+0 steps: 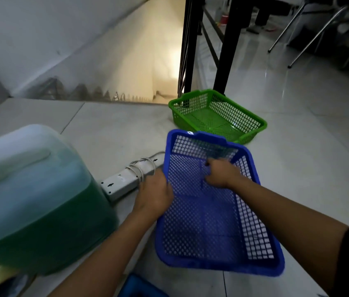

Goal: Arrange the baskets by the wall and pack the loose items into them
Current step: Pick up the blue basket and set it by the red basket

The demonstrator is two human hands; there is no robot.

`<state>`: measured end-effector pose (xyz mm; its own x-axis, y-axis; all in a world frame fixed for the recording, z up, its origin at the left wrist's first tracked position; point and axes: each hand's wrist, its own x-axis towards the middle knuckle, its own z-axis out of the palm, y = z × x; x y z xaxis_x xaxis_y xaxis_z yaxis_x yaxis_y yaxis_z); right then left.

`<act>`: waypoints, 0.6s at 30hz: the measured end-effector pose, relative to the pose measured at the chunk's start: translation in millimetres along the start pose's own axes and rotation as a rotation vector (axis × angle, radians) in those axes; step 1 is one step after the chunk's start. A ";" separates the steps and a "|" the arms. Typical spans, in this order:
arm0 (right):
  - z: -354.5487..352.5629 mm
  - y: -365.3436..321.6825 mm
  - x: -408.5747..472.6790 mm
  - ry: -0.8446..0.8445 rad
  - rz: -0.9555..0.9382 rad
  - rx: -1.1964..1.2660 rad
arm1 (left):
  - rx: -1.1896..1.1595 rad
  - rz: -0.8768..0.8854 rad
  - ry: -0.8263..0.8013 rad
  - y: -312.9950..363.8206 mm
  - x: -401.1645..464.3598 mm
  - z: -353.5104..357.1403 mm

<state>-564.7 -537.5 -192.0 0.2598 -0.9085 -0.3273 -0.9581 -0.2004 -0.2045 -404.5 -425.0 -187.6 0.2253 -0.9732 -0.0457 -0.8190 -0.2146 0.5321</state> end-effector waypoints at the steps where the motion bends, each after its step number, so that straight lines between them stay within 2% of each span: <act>1: -7.4 -5.4 -0.9 0.020 -0.008 0.005 | 0.001 -0.002 0.048 3.8 2.6 -7.7; 3: -22.0 -17.5 -3.1 0.091 -0.036 0.020 | 0.031 0.012 0.137 10.9 5.7 -22.3; 7: -51.2 -47.3 -11.4 0.336 -0.100 -0.010 | -0.018 0.015 0.316 19.2 4.0 -57.7; 15: -95.9 -104.2 -30.2 0.809 -0.213 -0.017 | -0.159 -0.144 0.673 8.4 7.0 -168.3; 18: -115.7 -134.7 -38.3 0.943 -0.209 0.068 | -0.193 -0.175 0.775 0.0 -1.5 -217.6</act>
<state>-459.5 -518.2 -45.2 0.1925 -0.7838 0.5904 -0.8869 -0.3964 -0.2371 -290.0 -405.6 -3.6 0.7006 -0.5784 0.4180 -0.6484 -0.2714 0.7113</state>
